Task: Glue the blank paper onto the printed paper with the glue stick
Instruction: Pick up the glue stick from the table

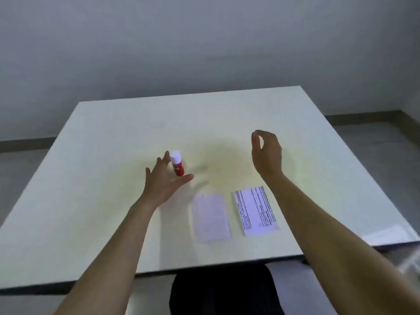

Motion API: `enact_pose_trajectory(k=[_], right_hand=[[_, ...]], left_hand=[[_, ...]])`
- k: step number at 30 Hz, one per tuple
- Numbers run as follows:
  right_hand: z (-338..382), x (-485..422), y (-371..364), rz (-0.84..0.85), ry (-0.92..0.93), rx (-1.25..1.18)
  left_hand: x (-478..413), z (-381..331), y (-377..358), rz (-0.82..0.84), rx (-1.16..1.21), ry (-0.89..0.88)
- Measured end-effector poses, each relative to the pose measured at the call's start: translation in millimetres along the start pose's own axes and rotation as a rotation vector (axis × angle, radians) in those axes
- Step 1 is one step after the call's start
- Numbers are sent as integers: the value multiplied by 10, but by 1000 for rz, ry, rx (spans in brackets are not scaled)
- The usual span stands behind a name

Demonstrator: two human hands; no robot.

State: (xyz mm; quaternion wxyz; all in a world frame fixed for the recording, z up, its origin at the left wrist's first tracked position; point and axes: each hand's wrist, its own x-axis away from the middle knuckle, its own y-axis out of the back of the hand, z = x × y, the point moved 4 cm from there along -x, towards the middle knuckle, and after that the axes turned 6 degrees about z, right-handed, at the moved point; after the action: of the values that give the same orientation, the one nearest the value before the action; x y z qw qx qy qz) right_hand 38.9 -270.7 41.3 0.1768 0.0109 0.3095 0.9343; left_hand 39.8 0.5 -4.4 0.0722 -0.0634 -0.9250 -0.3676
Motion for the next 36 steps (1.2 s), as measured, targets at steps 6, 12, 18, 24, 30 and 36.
enact_pose_trajectory(k=[6,12,18,24,30,36], right_hand=[[-10,518,-2,-137,188,-195],[399,778,-11,258,129,-201],[673,885,-70,448,66,-249],[648,893,-24,626,182,-374],[539,845,-24,580,148,-329],[-130,466,293,219,27,-364]], left_hand=[[159,-132,-178,-261,237,-133],[568,-556,-20,-282,84,-362],[868,-795,17,-314,-117,-533],[902,-805,27,-323,-175,-510],[884,-819,-52,-304,-193,-505],[829,-571,38,-357,-42,-330]])
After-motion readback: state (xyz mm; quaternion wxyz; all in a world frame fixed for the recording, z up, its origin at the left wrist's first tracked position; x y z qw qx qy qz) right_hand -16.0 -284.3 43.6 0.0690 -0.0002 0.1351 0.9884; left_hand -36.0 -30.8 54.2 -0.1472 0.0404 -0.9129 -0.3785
